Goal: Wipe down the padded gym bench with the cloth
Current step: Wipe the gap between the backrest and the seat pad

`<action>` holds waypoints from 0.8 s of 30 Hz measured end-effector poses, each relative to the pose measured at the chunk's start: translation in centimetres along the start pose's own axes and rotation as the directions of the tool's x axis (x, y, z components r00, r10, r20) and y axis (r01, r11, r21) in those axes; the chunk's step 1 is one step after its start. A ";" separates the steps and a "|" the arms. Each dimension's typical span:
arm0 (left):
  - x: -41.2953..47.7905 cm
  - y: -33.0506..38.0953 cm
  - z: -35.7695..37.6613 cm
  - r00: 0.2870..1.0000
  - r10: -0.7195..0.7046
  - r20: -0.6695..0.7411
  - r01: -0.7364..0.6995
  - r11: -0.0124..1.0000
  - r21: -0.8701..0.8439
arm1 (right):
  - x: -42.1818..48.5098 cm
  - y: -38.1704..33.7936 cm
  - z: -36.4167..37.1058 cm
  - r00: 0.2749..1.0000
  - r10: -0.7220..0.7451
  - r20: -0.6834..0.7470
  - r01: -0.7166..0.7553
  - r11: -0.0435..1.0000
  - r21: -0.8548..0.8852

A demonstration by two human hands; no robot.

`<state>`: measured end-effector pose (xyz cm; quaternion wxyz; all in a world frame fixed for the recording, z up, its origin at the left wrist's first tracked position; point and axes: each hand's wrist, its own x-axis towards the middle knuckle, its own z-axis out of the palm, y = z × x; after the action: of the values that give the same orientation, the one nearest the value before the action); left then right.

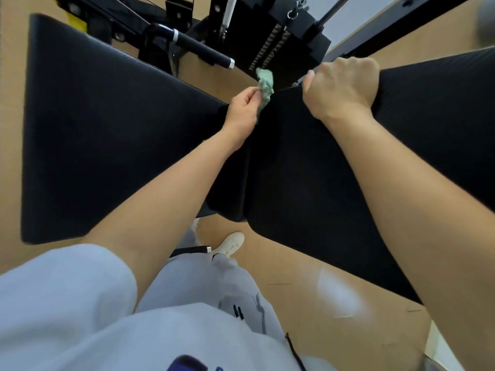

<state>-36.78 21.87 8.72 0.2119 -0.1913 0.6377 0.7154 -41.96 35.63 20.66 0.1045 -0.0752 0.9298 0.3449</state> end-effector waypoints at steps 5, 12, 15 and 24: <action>-3.1 -2.1 -0.2 0.997 -0.073 0.028 0.075 0.994 -0.082 | -0.2 -0.1 -0.2 1.000 0.010 0.004 -0.010 1.000 -0.001; -11.6 -8.9 -1.7 0.961 -0.255 0.106 0.260 0.965 -0.041 | -0.8 -0.4 -0.8 1.000 0.002 0.002 -0.002 1.000 -0.029; -13.8 -10.5 -2.7 0.910 -0.391 0.139 0.386 0.920 0.063 | -1.4 -0.4 -1.4 0.994 -0.019 0.106 0.032 0.992 -0.120; -8.6 -10.1 -6.7 0.883 -0.464 -0.070 0.447 0.877 -0.176 | -0.8 -0.4 -1.2 0.999 0.039 -0.017 -0.040 0.999 -0.021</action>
<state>-23.98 15.68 4.22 0.3236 -0.3911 0.5280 0.6808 -41.26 34.62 21.49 0.0891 -0.0607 0.9282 0.3562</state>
